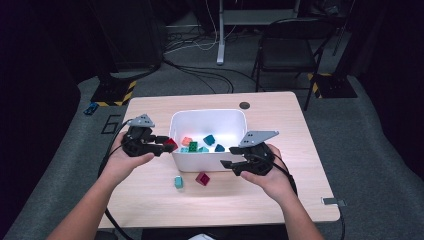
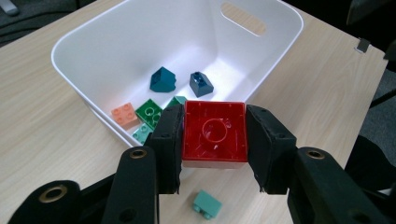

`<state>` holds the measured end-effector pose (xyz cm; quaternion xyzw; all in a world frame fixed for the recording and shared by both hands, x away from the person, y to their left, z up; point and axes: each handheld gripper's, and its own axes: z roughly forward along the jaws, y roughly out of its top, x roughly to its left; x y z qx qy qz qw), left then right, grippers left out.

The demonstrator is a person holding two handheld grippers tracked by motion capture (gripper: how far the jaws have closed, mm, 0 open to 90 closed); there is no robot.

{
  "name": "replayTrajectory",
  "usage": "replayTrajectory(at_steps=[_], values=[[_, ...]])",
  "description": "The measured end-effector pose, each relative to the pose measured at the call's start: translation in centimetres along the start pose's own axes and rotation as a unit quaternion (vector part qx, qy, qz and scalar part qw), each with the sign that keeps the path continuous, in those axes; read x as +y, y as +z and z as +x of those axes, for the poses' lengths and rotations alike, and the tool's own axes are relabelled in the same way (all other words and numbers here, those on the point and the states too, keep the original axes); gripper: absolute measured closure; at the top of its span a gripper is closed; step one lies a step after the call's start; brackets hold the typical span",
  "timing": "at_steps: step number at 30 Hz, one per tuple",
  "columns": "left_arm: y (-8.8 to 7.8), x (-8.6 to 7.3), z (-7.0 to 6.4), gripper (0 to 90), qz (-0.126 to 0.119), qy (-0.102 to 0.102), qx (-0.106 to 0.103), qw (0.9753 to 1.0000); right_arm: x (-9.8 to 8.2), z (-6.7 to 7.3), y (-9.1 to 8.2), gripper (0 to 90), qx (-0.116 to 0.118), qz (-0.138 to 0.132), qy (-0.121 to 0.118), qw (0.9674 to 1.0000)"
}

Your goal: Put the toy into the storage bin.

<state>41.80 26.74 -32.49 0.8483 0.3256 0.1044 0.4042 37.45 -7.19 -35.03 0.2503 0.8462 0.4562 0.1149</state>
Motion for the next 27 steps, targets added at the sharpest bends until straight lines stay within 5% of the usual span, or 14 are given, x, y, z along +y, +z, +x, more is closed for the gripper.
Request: replayTrajectory(at_steps=[15,27], values=[[3.0,3.6,1.5,58.4,0.000,-0.001,-0.004,1.0000,-0.1,0.4,0.8,48.1,0.010,0.007,-0.005,0.9999],[7.8,6.7,2.0,58.4,0.003,0.008,-0.004,1.0000,-0.2,-0.2,0.2,43.6,0.010,0.004,0.002,0.9999]])
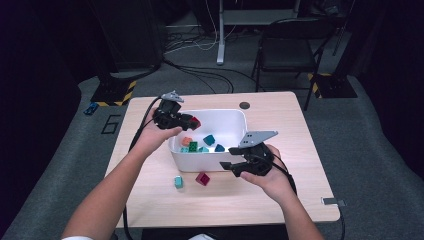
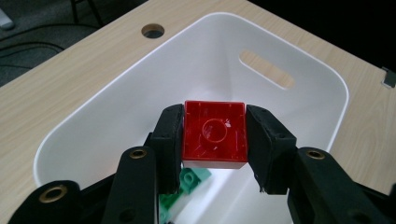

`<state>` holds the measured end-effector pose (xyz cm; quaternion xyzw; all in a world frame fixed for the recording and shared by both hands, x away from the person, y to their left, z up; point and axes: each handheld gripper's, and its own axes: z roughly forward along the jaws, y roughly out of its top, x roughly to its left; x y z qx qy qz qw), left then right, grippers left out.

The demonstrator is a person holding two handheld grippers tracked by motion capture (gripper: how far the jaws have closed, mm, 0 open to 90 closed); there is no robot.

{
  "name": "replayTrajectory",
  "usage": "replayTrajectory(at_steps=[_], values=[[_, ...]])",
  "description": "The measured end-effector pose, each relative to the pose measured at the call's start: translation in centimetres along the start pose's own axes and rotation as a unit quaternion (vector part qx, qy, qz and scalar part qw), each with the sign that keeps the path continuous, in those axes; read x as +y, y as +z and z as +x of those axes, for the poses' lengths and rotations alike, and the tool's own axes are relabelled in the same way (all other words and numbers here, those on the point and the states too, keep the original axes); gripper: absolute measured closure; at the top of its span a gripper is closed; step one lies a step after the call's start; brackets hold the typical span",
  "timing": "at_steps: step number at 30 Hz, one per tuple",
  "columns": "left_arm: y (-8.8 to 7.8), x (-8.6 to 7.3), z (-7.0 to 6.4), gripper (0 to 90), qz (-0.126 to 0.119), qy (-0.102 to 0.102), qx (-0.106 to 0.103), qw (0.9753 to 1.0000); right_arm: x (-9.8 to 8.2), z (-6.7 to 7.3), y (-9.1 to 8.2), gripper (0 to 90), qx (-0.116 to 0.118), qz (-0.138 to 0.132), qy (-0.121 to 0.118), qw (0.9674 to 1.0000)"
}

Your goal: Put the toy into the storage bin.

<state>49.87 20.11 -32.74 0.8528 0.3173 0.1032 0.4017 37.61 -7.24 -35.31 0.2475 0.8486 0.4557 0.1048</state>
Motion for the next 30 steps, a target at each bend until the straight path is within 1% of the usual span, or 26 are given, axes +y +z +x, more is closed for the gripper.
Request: replayTrajectory(at_steps=[1,5,6,7,8,9,10,11,13,15,16,17,19,20,21,22,24,25,26,28,30], values=[[0.4,0.2,0.0,58.4,0.002,0.004,0.000,1.0000,0.0,-0.1,0.0,43.6,0.000,0.001,0.000,1.0000],[1.9,1.0,-0.1,58.4,0.006,0.013,-0.010,0.9999,-0.1,-0.1,0.0,43.3,-0.001,0.004,0.003,1.0000],[1.9,1.0,-0.1,58.4,0.006,0.013,-0.010,0.9999,-0.1,-0.2,-0.1,43.3,-0.001,0.003,0.000,1.0000],[2.6,1.3,-0.2,58.4,0.008,0.012,-0.017,0.9998,-0.1,-0.2,-0.1,43.3,-0.001,0.002,0.002,1.0000],[2.9,1.5,-0.2,58.4,0.009,0.014,-0.018,0.9997,-0.1,-0.3,-0.2,43.3,-0.001,0.001,-0.001,1.0000],[2.9,1.5,-0.2,58.4,0.009,0.014,-0.018,0.9997,-0.1,-0.3,-0.2,43.3,-0.001,0.001,-0.001,1.0000],[3.7,1.7,-0.3,58.4,0.009,0.014,-0.021,0.9996,-0.1,-0.4,-0.3,43.3,-0.003,-0.001,0.001,1.0000],[4.1,1.8,-0.3,58.4,0.006,0.012,-0.026,0.9996,-0.1,-0.4,-0.4,43.3,-0.004,-0.002,0.003,1.0000],[4.8,1.9,-0.3,58.4,0.009,0.011,-0.029,0.9995,-0.1,-0.6,-0.5,43.3,-0.006,-0.003,0.005,1.0000],[5.1,2.0,-0.2,58.4,0.012,0.014,-0.030,0.9994,-0.2,-0.7,-0.6,43.3,-0.009,-0.003,0.006,0.9999],[5.8,2.0,-0.2,58.4,0.013,0.013,-0.030,0.9994,-0.2,-0.7,-0.6,43.3,-0.011,-0.002,0.007,0.9999],[6.2,2.0,-0.2,58.4,0.012,0.012,-0.028,0.9995,-0.2,-0.8,-0.7,43.3,-0.011,-0.003,0.007,0.9999],[6.7,2.1,0.0,58.4,0.017,0.012,-0.033,0.9993,-0.2,-0.8,-0.8,43.3,-0.012,-0.004,0.010,0.9999],[7.0,2.1,0.0,58.4,0.016,0.012,-0.030,0.9994,-0.2,-0.9,-0.9,43.3,-0.012,-0.005,0.011,0.9999],[7.3,2.1,0.1,58.4,0.016,0.017,-0.028,0.9993,-0.3,-0.9,-0.9,43.2,-0.013,-0.006,0.011,0.9998],[7.3,2.1,0.1,58.4,0.016,0.017,-0.028,0.9993,-0.3,-1.0,-1.0,43.3,-0.014,-0.006,0.011,0.9998],[8.3,2.0,0.3,58.4,0.019,0.015,-0.028,0.9993,-0.3,-1.1,-1.0,43.3,-0.015,-0.007,0.009,0.9998],[8.3,2.0,0.3,58.4,0.019,0.015,-0.028,0.9993,-0.3,-1.2,-1.0,43.3,-0.016,-0.006,0.009,0.9998],[8.9,1.9,0.6,58.4,0.025,0.019,-0.025,0.9992,-0.3,-1.2,-0.9,43.2,-0.015,-0.005,0.010,0.9998],[9.4,1.8,0.7,58.4,0.032,0.022,-0.019,0.9991,-0.4,-1.2,-0.9,43.2,-0.016,-0.003,0.012,0.9998],[9.7,1.7,0.9,58.4,0.034,0.019,-0.017,0.9991,-0.3,-1.2,-0.9,43.1,-0.016,-0.004,0.008,0.9998]])
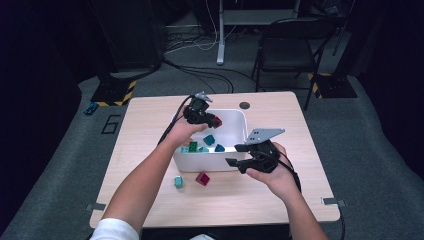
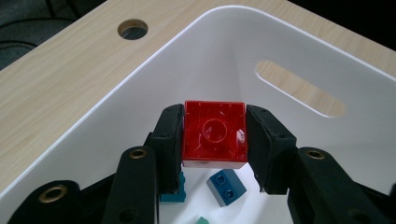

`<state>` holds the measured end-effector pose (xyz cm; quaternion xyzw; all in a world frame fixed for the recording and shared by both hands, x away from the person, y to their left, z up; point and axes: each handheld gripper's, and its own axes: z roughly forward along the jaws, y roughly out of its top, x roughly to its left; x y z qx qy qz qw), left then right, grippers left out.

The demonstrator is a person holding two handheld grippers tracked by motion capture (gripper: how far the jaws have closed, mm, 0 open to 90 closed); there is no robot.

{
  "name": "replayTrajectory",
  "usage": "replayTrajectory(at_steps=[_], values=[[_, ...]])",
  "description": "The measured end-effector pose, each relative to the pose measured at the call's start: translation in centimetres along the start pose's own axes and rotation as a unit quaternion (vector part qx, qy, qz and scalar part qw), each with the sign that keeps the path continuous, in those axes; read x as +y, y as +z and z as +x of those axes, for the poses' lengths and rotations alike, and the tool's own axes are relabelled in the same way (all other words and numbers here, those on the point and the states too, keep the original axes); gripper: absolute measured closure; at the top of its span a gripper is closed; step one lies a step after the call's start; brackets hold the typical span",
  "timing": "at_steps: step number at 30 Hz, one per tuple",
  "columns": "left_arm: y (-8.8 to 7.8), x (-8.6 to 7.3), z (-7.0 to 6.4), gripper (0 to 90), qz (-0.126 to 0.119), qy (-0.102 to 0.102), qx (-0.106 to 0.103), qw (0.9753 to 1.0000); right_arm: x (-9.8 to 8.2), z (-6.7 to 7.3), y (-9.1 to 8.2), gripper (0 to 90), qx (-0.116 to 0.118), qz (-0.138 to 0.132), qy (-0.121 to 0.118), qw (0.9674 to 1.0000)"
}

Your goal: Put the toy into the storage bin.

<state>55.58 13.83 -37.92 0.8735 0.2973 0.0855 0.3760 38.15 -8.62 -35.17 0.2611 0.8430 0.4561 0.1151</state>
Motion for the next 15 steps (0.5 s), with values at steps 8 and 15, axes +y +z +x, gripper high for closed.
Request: replayTrajectory(at_steps=[8,15], values=[[1.1,-0.2,0.4,57.9,0.010,0.005,-0.001,0.9999,0.0,-0.2,-0.1,42.6,-0.002,-0.002,0.002,1.0000],[1.2,-0.5,0.0,47.3,0.023,-0.002,-0.003,0.9997,-0.1,-0.1,0.1,42.3,-0.002,0.002,0.002,1.0000]])
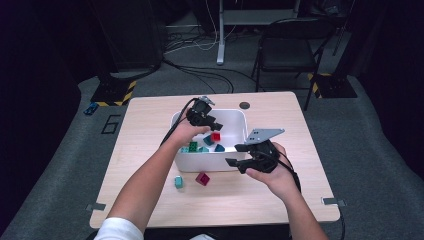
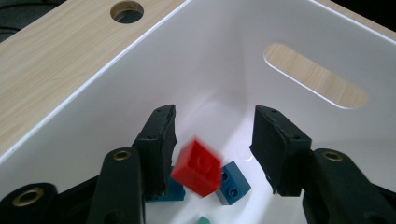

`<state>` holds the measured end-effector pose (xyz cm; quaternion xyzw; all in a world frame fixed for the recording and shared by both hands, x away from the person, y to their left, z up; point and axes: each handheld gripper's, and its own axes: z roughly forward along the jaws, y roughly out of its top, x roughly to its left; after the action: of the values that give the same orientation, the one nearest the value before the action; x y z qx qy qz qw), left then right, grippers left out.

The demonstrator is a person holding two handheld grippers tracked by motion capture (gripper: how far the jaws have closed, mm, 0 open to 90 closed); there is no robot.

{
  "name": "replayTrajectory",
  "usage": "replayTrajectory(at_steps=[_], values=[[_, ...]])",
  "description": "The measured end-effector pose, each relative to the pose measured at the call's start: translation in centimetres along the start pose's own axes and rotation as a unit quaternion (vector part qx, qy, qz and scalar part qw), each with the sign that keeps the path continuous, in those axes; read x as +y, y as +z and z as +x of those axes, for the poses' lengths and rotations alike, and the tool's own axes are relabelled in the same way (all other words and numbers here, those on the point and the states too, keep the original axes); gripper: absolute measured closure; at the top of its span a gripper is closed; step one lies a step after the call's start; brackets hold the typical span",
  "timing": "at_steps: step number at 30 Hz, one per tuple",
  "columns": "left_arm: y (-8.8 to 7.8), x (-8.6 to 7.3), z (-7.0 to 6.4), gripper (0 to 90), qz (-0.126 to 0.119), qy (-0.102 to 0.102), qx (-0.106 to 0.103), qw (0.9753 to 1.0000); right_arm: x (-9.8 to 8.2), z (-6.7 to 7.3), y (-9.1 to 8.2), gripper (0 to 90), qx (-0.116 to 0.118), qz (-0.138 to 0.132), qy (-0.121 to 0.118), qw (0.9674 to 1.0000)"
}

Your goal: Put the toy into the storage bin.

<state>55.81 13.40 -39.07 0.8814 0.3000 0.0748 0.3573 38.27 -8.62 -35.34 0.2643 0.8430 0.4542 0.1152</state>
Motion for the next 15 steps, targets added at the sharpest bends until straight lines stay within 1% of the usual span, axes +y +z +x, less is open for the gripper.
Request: replayTrajectory(at_steps=[2,4,5,6,7,10,11,12,13,14,15], values=[[-0.2,0.0,0.0,47.0,0.000,0.000,0.003,1.0000,0.0,0.0,0.0,42.3,-0.001,0.000,0.002,1.0000],[-1.0,0.0,-0.2,47.0,-0.003,0.007,0.006,1.0000,0.0,-0.1,-0.1,42.2,-0.002,0.000,0.004,1.0000],[-1.0,0.0,-0.2,47.0,-0.003,0.007,0.006,1.0000,0.0,-0.1,-0.1,42.2,-0.002,0.000,0.004,1.0000],[-1.9,0.1,-0.4,47.0,-0.014,0.006,0.005,0.9999,0.0,-0.1,-0.1,42.2,-0.003,-0.001,0.005,1.0000],[-2.3,0.1,-0.6,47.0,-0.020,0.008,0.004,0.9998,-0.1,-0.2,-0.2,42.1,-0.005,-0.002,0.004,1.0000],[-3.3,0.2,-0.9,47.1,-0.020,0.013,0.004,0.9997,-0.1,-0.3,-0.2,42.1,-0.006,-0.003,0.004,1.0000],[-4.2,0.2,-1.3,47.1,-0.022,0.025,0.007,0.9994,-0.1,-0.3,-0.2,42.1,-0.006,-0.003,0.003,1.0000],[-4.6,0.2,-1.4,47.1,-0.026,0.026,0.007,0.9993,-0.1,-0.3,-0.3,42.1,-0.007,-0.003,0.006,1.0000],[-4.6,0.2,-1.4,47.1,-0.026,0.026,0.007,0.9993,-0.1,-0.3,-0.3,42.1,-0.007,-0.003,0.005,1.0000],[-5.5,0.1,-1.7,47.1,-0.033,0.030,0.006,0.9990,-0.1,-0.3,-0.3,42.1,-0.007,-0.002,0.006,1.0000],[-6.0,0.1,-1.8,47.1,-0.037,0.028,0.006,0.9989,-0.1,-0.3,-0.2,42.1,-0.007,-0.002,0.005,1.0000]])
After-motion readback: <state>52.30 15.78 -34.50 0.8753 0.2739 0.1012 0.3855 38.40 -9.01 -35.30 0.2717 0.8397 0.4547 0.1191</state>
